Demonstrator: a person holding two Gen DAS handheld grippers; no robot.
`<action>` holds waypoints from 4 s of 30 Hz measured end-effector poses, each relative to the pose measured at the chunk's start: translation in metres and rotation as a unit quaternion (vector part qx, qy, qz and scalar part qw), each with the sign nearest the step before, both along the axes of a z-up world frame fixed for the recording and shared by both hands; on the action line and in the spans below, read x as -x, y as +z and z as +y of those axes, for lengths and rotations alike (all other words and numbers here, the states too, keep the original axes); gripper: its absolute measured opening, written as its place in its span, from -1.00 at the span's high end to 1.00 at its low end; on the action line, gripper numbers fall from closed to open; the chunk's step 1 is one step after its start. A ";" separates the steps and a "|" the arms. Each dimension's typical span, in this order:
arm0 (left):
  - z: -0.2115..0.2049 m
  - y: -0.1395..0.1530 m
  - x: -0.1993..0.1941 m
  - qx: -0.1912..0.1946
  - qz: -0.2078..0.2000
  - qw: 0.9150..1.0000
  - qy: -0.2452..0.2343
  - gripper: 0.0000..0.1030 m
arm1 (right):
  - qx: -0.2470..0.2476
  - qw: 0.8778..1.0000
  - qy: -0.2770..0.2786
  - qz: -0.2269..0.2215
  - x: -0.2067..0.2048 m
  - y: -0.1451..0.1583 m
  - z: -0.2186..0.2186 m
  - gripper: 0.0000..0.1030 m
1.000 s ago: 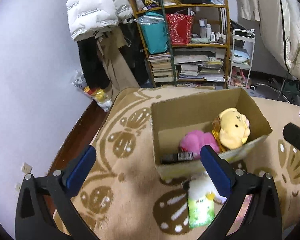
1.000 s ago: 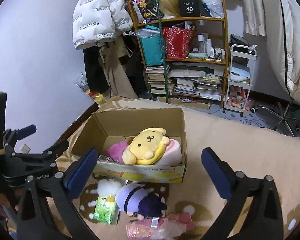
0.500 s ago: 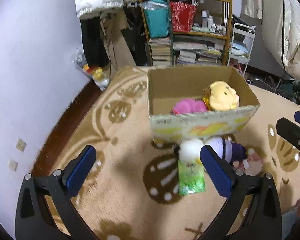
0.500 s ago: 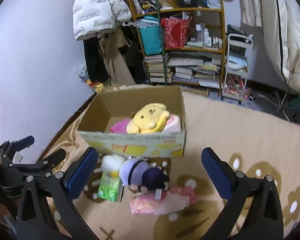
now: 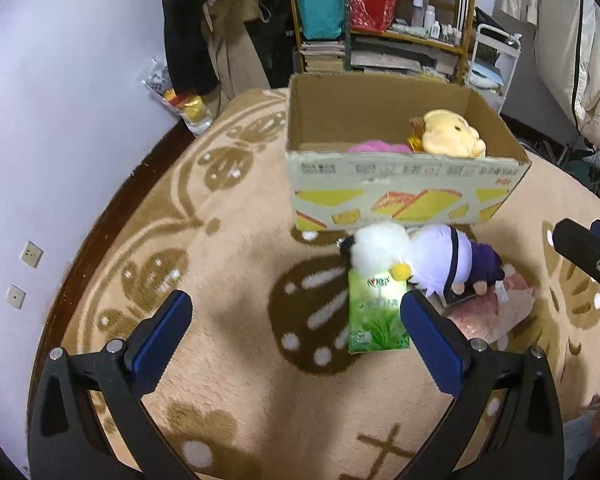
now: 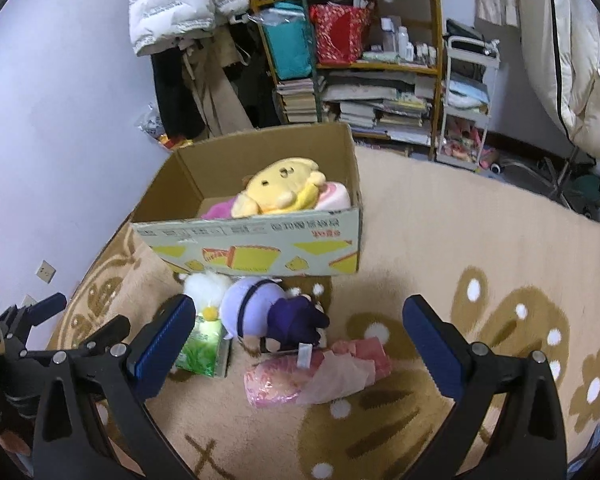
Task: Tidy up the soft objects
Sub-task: 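Lower both grippers toward the green tissue pack and the white-haired doll, then grasp the green tissue pack with left gripper while right gripper grasps the doll, then lift the green pack and doll and carry both over the box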
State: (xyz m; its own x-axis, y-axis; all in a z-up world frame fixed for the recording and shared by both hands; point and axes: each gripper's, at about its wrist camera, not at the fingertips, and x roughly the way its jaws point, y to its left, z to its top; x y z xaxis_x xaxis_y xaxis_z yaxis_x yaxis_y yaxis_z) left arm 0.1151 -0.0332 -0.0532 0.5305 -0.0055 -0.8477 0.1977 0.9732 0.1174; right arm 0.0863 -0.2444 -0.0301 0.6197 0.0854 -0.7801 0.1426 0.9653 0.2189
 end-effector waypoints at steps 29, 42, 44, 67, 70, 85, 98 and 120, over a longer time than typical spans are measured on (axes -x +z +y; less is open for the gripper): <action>-0.009 -0.081 -0.019 0.010 0.061 0.998 -0.018 -0.99 | -0.034 0.996 -0.023 0.085 -0.033 -0.074 -0.005 -1.00; -0.014 -0.086 -0.023 0.032 0.061 0.997 -0.035 -0.99 | -0.050 0.995 -0.016 0.090 -0.040 -0.085 -0.004 -0.98; -0.018 -0.086 -0.022 0.029 0.060 0.997 -0.041 -0.99 | -0.052 0.995 -0.014 0.085 -0.041 -0.084 -0.004 -0.97; -0.043 -0.113 -0.038 -0.025 0.109 0.993 -0.047 -0.84 | -0.100 0.989 0.023 0.101 -0.043 -0.100 0.014 -0.11; -0.041 -0.114 -0.036 -0.014 0.112 0.993 -0.038 -0.73 | -0.099 0.990 0.026 0.100 -0.043 -0.099 0.013 -0.07; -0.013 -0.096 -0.020 0.038 0.098 0.994 0.019 -0.01 | -0.079 0.993 0.019 0.086 -0.035 -0.083 0.008 0.27; -0.008 -0.057 0.013 0.016 0.035 0.999 -0.010 -0.01 | -0.079 0.996 0.011 0.034 -0.014 -0.044 0.002 0.91; 0.010 -0.008 0.029 0.008 -0.023 0.999 -0.022 -0.01 | -0.123 0.991 0.010 -0.050 -0.002 0.012 -0.007 0.92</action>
